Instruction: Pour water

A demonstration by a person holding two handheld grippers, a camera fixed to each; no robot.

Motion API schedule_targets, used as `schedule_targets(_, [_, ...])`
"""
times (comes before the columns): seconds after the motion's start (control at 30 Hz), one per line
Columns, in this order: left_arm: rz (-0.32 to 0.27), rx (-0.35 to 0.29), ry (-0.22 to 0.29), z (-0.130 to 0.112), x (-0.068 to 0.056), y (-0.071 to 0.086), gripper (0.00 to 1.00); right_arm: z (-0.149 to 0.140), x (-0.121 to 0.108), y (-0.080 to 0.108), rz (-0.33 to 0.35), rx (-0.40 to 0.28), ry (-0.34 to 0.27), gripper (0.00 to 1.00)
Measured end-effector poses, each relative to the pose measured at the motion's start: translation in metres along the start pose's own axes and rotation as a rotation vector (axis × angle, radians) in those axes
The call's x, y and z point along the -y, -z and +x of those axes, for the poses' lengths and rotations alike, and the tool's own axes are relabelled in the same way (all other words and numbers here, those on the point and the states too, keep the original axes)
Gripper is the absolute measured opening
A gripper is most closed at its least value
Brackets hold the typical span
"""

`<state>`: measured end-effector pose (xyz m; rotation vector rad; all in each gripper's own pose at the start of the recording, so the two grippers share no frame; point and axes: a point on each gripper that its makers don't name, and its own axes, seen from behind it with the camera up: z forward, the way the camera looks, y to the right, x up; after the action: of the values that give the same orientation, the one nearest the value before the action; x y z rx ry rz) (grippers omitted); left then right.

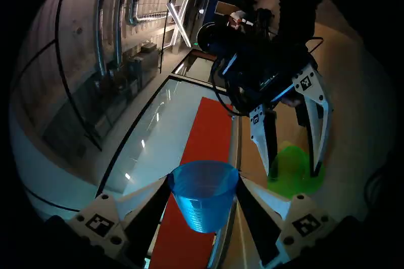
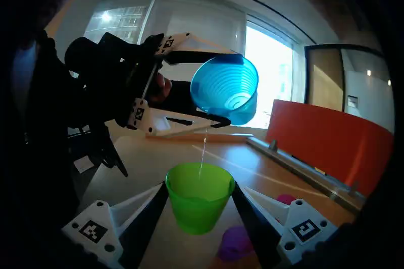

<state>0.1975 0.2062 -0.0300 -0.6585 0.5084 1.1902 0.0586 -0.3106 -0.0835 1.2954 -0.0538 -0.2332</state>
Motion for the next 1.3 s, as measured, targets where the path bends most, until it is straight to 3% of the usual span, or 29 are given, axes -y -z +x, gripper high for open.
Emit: schedule_targets(1.3, [0.006, -0.001, -0.031, -0.0023, -0.0007, -0.0002, 0.86, 0.0002, -0.0013, -0.0002, -0.002, 0.001, 0.006, 0.91])
